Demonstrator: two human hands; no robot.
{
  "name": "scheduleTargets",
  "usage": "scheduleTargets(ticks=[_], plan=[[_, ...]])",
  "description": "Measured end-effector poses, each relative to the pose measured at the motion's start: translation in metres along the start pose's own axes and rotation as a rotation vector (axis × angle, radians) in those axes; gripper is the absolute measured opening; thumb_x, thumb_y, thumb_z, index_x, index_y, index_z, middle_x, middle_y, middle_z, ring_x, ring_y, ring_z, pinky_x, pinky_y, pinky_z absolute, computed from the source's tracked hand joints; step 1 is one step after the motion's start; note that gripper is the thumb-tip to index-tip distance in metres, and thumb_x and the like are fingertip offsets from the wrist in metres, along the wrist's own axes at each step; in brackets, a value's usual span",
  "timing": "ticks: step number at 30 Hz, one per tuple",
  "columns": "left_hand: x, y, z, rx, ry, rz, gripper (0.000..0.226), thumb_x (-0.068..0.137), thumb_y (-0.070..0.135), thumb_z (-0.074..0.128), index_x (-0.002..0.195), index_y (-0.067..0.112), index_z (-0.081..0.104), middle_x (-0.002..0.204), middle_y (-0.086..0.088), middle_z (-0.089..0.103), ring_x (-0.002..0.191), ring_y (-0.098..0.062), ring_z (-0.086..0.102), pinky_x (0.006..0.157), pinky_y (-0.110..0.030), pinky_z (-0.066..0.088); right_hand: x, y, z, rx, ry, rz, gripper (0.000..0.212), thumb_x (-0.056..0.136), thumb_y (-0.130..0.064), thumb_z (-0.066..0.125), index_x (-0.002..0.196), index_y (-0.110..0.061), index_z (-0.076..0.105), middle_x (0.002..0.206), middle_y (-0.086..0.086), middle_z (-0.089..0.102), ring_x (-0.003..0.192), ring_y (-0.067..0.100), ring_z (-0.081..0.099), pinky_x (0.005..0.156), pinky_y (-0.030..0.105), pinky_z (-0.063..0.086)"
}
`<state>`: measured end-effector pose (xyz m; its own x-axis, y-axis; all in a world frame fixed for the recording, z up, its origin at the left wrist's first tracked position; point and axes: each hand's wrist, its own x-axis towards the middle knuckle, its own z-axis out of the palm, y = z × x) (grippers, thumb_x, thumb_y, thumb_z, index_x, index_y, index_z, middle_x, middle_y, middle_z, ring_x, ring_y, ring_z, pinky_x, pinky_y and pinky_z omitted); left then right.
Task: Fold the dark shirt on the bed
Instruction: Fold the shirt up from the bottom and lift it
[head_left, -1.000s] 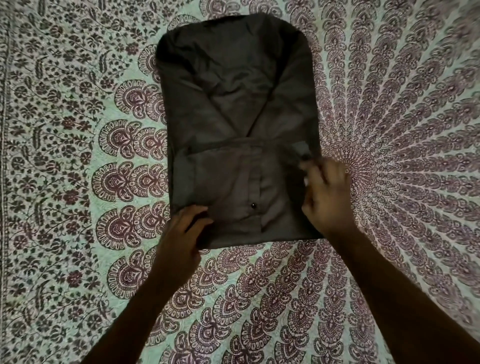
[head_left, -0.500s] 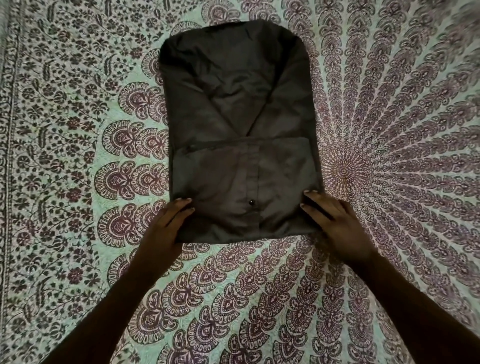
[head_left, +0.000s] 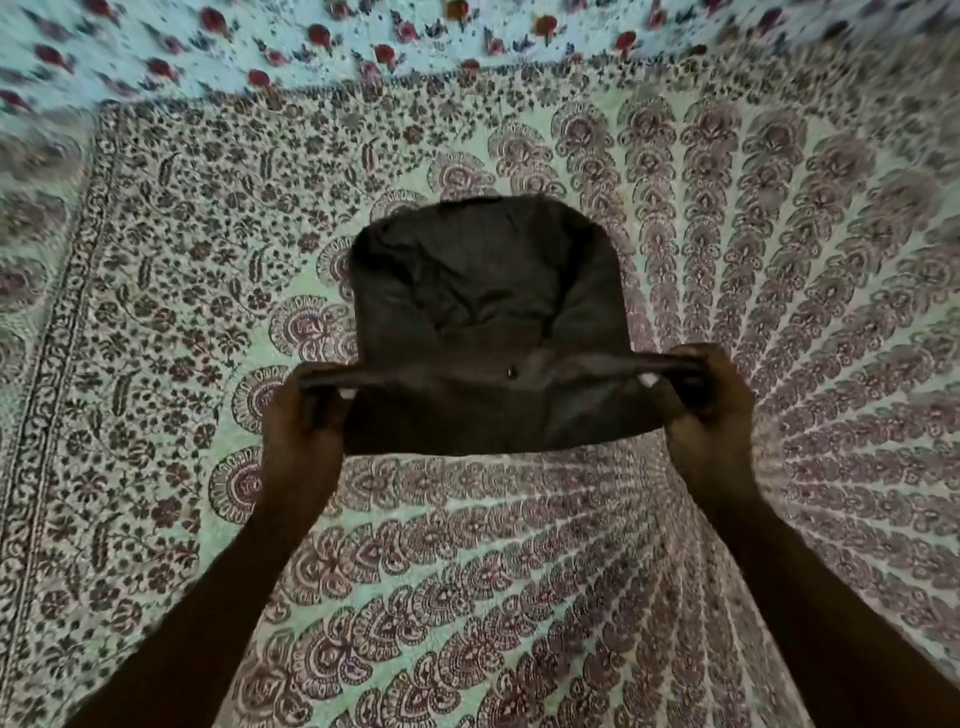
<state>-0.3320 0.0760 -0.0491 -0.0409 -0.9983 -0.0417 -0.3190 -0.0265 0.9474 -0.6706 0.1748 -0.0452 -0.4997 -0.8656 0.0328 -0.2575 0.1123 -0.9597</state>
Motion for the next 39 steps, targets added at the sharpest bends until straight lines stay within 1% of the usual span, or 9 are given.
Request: scheduleTargets(ticks=[5, 8, 12, 16, 20, 25, 28, 30, 39], plan=[[0.075, 0.0, 0.017, 0.017, 0.085, -0.027, 0.019, 0.098, 0.027, 0.062, 0.114, 0.019, 0.067, 0.111, 0.001, 0.072, 0.109, -0.024, 0.067, 0.095, -0.046, 0.054, 0.081, 0.004, 0.04, -0.026, 0.096, 0.036, 0.014, 0.097, -0.012, 0.065, 0.11, -0.008, 0.063, 0.103, 0.002, 0.07, 0.099, 0.012, 0.067, 0.086, 0.026, 0.054], [0.119, -0.003, 0.03, 0.131, 0.152, 0.034, 0.014, 0.098, 0.031, 0.061, 0.108, 0.024, 0.067, 0.097, 0.004, 0.071, 0.095, -0.021, 0.066, 0.086, -0.04, 0.055, 0.125, 0.009, 0.06, -0.087, 0.129, -0.009, 0.016, 0.097, -0.016, 0.065, 0.11, -0.006, 0.064, 0.096, -0.001, 0.069, 0.092, 0.003, 0.064, 0.081, 0.02, 0.05], [0.171, -0.01, 0.046, 0.211, 0.216, 0.013, 0.026, 0.098, 0.029, 0.06, 0.108, 0.006, 0.067, 0.094, -0.009, 0.067, 0.088, -0.02, 0.06, 0.077, -0.033, 0.049, 0.173, 0.012, 0.08, -0.178, 0.19, -0.055, 0.016, 0.097, -0.016, 0.064, 0.11, -0.006, 0.063, 0.088, -0.011, 0.063, 0.078, -0.008, 0.058, 0.073, 0.007, 0.042], [0.213, -0.012, 0.067, 0.364, 0.21, 0.026, 0.026, 0.096, 0.026, 0.057, 0.106, 0.003, 0.067, 0.096, -0.02, 0.068, 0.086, -0.029, 0.061, 0.072, -0.035, 0.045, 0.217, 0.026, 0.095, -0.288, 0.226, -0.024, 0.026, 0.095, -0.021, 0.065, 0.118, -0.01, 0.061, 0.095, 0.001, 0.068, 0.088, 0.014, 0.061, 0.075, 0.019, 0.041], [0.225, -0.02, 0.088, 0.483, 0.207, -0.166, 0.027, 0.103, 0.02, 0.049, 0.123, 0.004, 0.059, 0.119, -0.018, 0.064, 0.11, -0.035, 0.06, 0.084, -0.036, 0.043, 0.237, 0.046, 0.108, -0.396, 0.104, 0.042, 0.041, 0.094, -0.02, 0.065, 0.132, -0.009, 0.054, 0.118, 0.013, 0.068, 0.105, 0.024, 0.063, 0.081, 0.02, 0.039], [0.206, -0.024, 0.101, 0.844, 0.368, -0.071, 0.045, 0.098, 0.03, 0.052, 0.136, 0.006, 0.046, 0.142, -0.022, 0.049, 0.132, -0.042, 0.044, 0.104, -0.054, 0.039, 0.193, 0.052, 0.123, -0.912, 0.161, -0.213, 0.059, 0.096, -0.042, 0.055, 0.147, -0.015, 0.042, 0.145, 0.016, 0.044, 0.133, 0.036, 0.041, 0.102, 0.056, 0.038], [0.192, -0.026, 0.114, 0.923, 0.105, 0.34, 0.054, 0.101, 0.044, 0.045, 0.146, 0.015, 0.042, 0.155, -0.012, 0.039, 0.141, -0.034, 0.037, 0.108, -0.052, 0.032, 0.167, 0.064, 0.129, -1.014, -0.07, -0.353, 0.063, 0.099, -0.053, 0.045, 0.154, -0.024, 0.035, 0.16, 0.007, 0.031, 0.146, 0.029, 0.029, 0.105, 0.058, 0.031], [0.192, -0.033, 0.125, 0.986, -0.132, 0.45, 0.058, 0.1, 0.057, 0.037, 0.152, 0.031, 0.033, 0.164, 0.001, 0.025, 0.15, -0.025, 0.024, 0.113, -0.051, 0.024, 0.173, 0.075, 0.131, -1.041, -0.216, -0.345, 0.062, 0.1, -0.059, 0.036, 0.156, -0.034, 0.029, 0.166, 0.001, 0.02, 0.152, 0.024, 0.019, 0.106, 0.06, 0.028], [0.219, -0.06, 0.146, 0.995, -0.344, 0.142, 0.066, 0.096, 0.072, 0.025, 0.154, 0.051, 0.004, 0.167, 0.015, -0.008, 0.155, -0.021, -0.007, 0.119, -0.063, 0.001, 0.21, 0.095, 0.142, -1.13, -0.386, -0.125, 0.069, 0.094, -0.077, 0.016, 0.154, -0.052, -0.004, 0.169, -0.007, -0.004, 0.156, 0.023, -0.003, 0.112, 0.074, 0.007]])
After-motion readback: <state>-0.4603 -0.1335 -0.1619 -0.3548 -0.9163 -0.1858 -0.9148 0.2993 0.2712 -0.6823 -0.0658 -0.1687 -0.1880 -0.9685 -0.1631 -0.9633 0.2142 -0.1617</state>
